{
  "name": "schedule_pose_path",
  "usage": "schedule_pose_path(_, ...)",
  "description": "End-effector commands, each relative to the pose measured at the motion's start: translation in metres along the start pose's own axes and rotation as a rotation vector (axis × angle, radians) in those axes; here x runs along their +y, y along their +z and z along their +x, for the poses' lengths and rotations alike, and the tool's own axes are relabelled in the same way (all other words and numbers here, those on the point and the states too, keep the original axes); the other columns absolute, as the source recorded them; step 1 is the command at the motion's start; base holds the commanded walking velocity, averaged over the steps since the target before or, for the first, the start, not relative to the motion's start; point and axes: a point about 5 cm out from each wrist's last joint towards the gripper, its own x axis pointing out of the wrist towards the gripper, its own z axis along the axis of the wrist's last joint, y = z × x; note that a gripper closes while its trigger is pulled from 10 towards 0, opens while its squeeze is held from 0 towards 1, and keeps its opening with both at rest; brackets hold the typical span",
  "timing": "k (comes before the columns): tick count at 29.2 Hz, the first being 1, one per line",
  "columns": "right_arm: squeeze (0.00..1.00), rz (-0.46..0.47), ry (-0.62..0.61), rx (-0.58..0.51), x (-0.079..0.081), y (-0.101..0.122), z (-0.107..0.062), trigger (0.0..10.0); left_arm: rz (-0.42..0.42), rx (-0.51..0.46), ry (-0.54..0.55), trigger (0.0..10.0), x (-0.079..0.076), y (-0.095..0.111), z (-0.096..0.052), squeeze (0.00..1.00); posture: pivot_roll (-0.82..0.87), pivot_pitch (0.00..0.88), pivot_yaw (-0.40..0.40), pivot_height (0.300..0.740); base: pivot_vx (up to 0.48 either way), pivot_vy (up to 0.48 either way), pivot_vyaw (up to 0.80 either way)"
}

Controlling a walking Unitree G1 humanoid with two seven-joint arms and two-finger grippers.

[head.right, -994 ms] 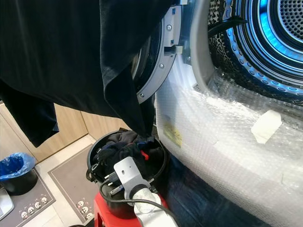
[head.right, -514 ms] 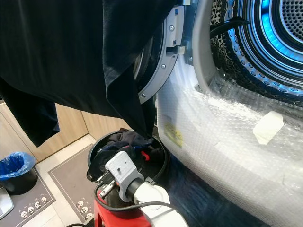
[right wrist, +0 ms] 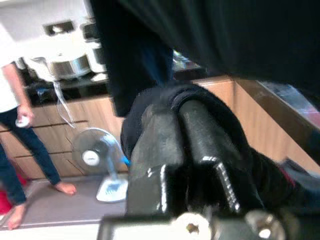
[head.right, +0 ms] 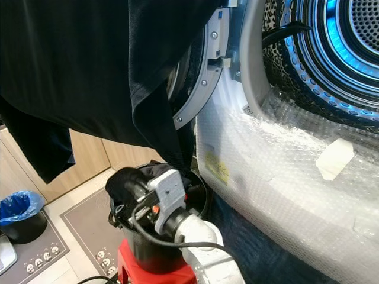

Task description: Clothes washing

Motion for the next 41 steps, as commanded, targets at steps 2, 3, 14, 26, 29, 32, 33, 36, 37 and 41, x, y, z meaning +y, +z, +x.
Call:
schedule_pose_path(2, 0.00, -0.002, 0.136, -0.013, 0.010, 0.008, -0.003, 10.0, 0.006, 0.030, -0.016, 10.0, -0.002, -0.005, 0.000, 0.00, -0.12, 0.000, 0.016, 0.740, 0.000, 0.000, 0.00)
schedule_pose_path(3, 0.00, 0.012, 0.167, -0.012, 0.012, 0.008, -0.005, 10.0, 0.006, 0.030, -0.016, 10.0, -0.002, -0.005, 0.000, 0.00, -0.12, 0.000, 0.015, 0.740, 0.000, 0.000, 0.00)
schedule_pose_path(14, 0.00, 0.105, 0.406, -0.047, 0.021, 0.025, -0.033, 10.0, 0.007, 0.035, -0.014, 10.0, -0.001, -0.007, -0.001, 0.00, -0.12, 0.000, 0.024, 0.740, 0.000, 0.000, 0.00)
schedule_pose_path(26, 0.00, 0.079, 0.475, -0.039, -0.018, 0.061, -0.082, 10.0, 0.024, 0.032, -0.006, 10.0, 0.007, -0.004, 0.000, 0.00, -0.14, 0.000, 0.054, 0.740, 0.000, 0.000, 0.00)
schedule_pose_path(29, 0.00, 0.061, 0.455, -0.058, -0.035, 0.078, -0.094, 10.0, 0.026, 0.030, -0.006, 10.0, 0.009, -0.003, 0.000, 0.00, -0.14, 0.000, 0.060, 0.740, 0.000, 0.000, 0.00)
schedule_pose_path(32, 0.00, 0.031, 0.421, -0.076, -0.049, 0.091, -0.103, 10.0, 0.029, 0.029, -0.006, 10.0, 0.009, -0.003, 0.000, 0.00, -0.15, 0.000, 0.063, 0.740, 0.000, 0.000, 0.00)
schedule_pose_path(33, 0.00, 0.027, 0.416, -0.078, -0.050, 0.093, -0.104, 10.0, 0.029, 0.029, -0.006, 10.0, 0.009, -0.003, 0.000, 0.00, -0.15, 0.000, 0.063, 0.740, 0.000, 0.000, 0.00)
schedule_pose_path(36, 0.00, -0.012, 0.388, -0.095, -0.062, 0.107, -0.112, 10.0, 0.032, 0.030, -0.009, 10.0, 0.009, -0.003, 0.000, 0.00, -0.15, 0.000, 0.064, 0.740, 0.000, 0.000, 0.00)
schedule_pose_path(37, 0.00, -0.024, 0.381, -0.101, -0.064, 0.112, -0.114, 10.0, 0.032, 0.030, -0.010, 10.0, 0.009, -0.003, 0.000, 0.00, -0.15, 0.000, 0.064, 0.740, 0.000, 0.000, 0.00)
schedule_pose_path(41, 0.00, -0.091, 0.349, -0.111, -0.076, 0.135, -0.125, 10.0, 0.030, 0.029, -0.014, 10.0, 0.007, -0.003, 0.000, 0.00, -0.14, 0.000, 0.061, 0.740, 0.000, 0.000, 0.00)
